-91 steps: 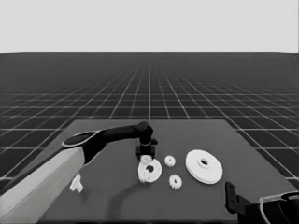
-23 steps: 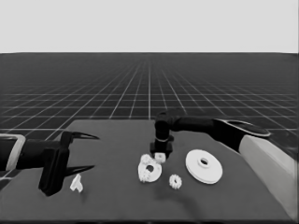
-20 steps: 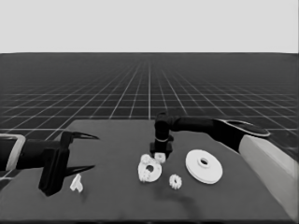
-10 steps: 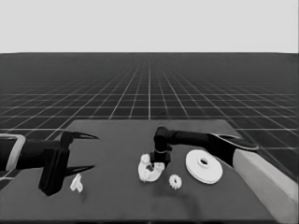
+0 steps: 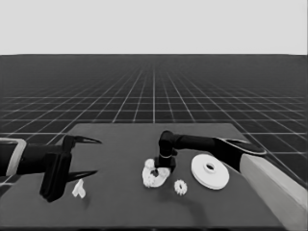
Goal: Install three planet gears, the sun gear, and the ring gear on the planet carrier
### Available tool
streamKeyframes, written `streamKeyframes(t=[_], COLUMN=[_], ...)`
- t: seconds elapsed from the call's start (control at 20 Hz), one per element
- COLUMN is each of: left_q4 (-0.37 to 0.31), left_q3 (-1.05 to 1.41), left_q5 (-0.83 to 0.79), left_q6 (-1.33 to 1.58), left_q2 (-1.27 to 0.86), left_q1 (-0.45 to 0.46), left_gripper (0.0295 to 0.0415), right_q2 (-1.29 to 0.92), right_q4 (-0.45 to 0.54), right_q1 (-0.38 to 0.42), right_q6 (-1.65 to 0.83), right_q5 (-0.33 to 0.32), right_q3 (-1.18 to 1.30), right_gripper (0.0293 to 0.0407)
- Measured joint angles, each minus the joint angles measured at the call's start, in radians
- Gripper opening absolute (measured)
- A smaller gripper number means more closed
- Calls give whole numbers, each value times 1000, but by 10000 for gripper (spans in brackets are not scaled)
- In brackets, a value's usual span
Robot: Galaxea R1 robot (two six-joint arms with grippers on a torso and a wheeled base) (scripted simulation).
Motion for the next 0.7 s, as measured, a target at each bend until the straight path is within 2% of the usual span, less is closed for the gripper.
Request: streamKeyframes(t=[0.1,0.2,0.5,0.55,0.6,0.7], left_q4=[0,0,0,0,0,0], left_q3=[0,0,0,0,0,0], left_q5=[0,0,0,0,0,0], left_q6=[0,0,0,0,0,0], left_q2=[0,0,0,0,0,0], left_q1=[0,0,0,0,0,0], left_gripper=[385,385,385,385,385,385], right_q2=[-23,-27,-28,-147,-221,-286], right_q4=[91,127,146,139,137,136], right_q1=[97,137,155,152,150,149], right_q6=[48,58,61,147,184,209], right_q5=[-42,-51,-54,-68,-75,-80], right_q3=[82,97,101,314,421,509], right_gripper=[385,385,385,385,385,385])
